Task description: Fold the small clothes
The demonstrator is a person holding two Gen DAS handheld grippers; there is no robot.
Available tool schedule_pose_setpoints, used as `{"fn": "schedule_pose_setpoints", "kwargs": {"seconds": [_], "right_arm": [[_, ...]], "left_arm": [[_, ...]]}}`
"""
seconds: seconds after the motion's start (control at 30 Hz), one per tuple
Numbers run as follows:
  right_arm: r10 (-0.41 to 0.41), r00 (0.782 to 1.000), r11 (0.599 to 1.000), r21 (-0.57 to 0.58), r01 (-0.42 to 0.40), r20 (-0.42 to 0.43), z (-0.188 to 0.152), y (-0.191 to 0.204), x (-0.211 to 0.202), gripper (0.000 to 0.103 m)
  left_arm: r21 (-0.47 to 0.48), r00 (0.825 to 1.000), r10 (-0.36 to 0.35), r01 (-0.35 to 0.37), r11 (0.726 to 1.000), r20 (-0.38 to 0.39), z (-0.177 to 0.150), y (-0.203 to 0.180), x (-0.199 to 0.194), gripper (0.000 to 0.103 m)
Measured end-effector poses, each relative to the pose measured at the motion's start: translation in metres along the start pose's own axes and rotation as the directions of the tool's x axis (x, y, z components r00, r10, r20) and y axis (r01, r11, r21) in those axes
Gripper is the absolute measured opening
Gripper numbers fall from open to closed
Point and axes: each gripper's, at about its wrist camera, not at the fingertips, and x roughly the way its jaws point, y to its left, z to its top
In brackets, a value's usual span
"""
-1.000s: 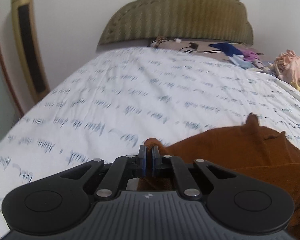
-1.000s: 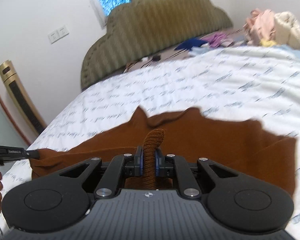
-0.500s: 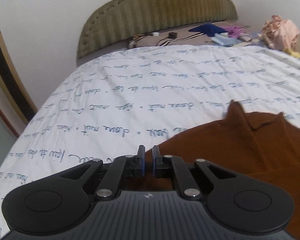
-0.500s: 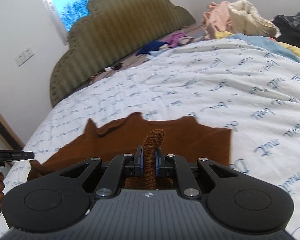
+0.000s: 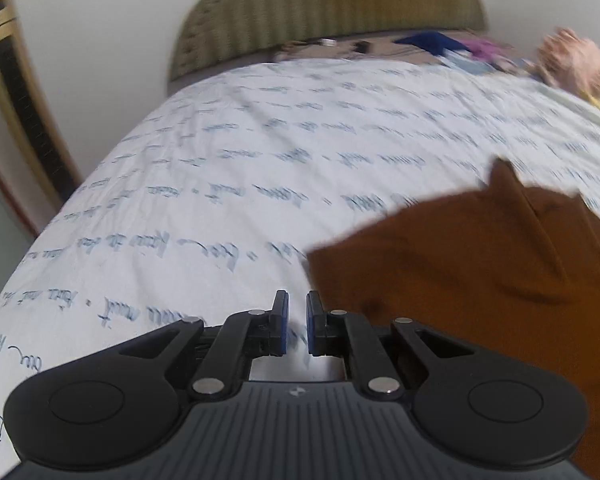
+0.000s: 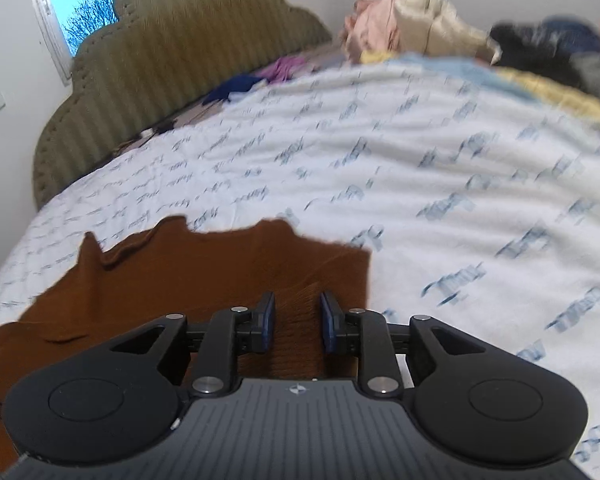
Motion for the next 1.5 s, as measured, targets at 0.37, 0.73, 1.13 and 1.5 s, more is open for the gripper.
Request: {"fn": "schedule_pose_setpoints", "kwargs": {"seconds": [0.37, 0.73, 1.13, 1.5], "right_arm": [[-0.050, 0.997, 0.974, -0.222, 0.037, -0.056, -0.018, 0.022, 0.004, 0.064], [0.004, 1.000, 0.941, -0.338, -0.004, -0.001, -0.034, 0.055, -0.030, 0.086], [-0.042, 0.999, 0.937, -0.347, 0.029, -0.028, -0.046, 0.052, -0.032, 0.096], [0.005, 1.000, 0.943, -0.331, -0.013, -0.027, -0.059, 0.037, -0.073, 0.096]], "left_arm": [[0.205, 1.000, -0.001, -0.004, 0.979, 0.024, -0.063, -0.010, -0.018, 0.009], [0.122, 1.000, -0.018, 0.016, 0.992, 0.019, -0.066, -0.005, -0.025, 0.009], [0.101, 1.000, 0.001, -0.004, 0.995, 0.023, -0.074, -0.007, -0.037, 0.009], [0.095, 0.998, -0.047, 0.044, 0.994, 0.034, -0.109, -0.015, -0.074, 0.009]]}}
